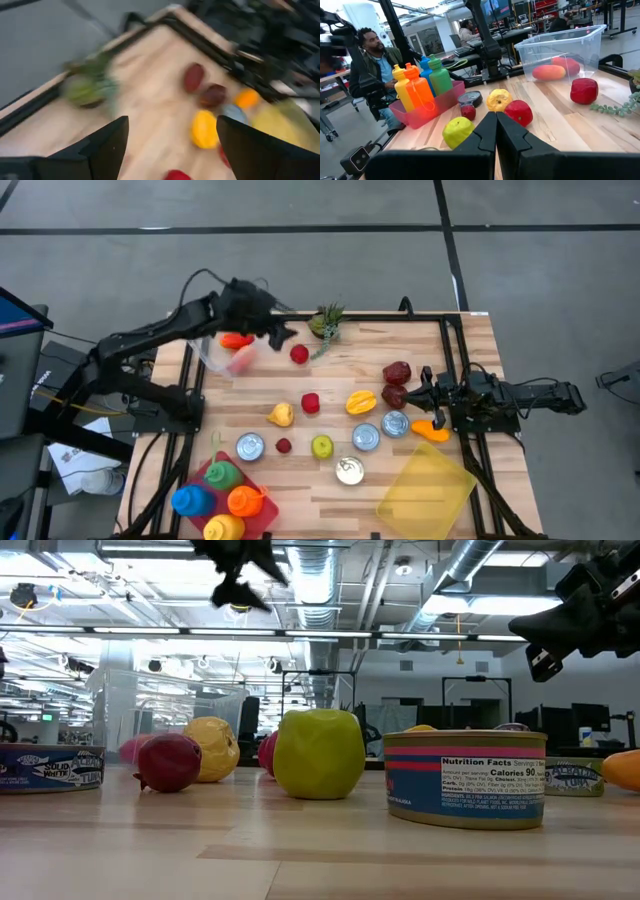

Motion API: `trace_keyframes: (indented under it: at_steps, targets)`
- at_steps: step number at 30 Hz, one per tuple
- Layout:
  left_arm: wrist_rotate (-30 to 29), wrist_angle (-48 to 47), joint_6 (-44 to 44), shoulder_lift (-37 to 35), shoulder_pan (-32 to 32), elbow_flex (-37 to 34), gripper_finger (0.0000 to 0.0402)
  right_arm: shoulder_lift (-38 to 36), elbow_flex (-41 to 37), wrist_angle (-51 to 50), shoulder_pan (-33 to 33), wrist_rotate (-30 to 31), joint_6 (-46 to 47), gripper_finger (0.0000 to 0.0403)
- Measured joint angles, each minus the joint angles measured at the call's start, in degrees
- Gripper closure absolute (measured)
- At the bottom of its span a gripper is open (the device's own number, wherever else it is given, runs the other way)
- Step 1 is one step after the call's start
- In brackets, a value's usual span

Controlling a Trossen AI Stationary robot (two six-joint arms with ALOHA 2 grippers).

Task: Pick & Place Food Item
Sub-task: Put the yellow pear into the transparent bin

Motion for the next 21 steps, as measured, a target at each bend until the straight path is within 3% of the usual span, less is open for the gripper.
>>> trace_keyframes:
  at_steps: [5, 10, 13, 21]
  targets:
    - [-0.89, -0.96, 1.09, 1.69, -12.28, 0.0, 0.0108, 0.0, 0.01, 0.0, 0.0, 0.02, 0.0, 0.0403]
    - [-9.46, -11.18, -6.26, 5.09, -20.33, -0.02, 0.0108, 0.02, 0.01, 0.0, 0.02, 0.0, 0.0, 0.0403]
    - [-13.29, -14.91, -9.76, 7.2, -22.74, -0.02, 0.0108, 0.0, 0.0, 0.02, 0.02, 0.02, 0.0, 0.0403]
    - [-13.77, -19.26, -6.8, 12.74, -24.95, -0.15, 0.0108, 0.02, 0.02, 0.0, 0.02, 0.02, 0.0, 0.0403]
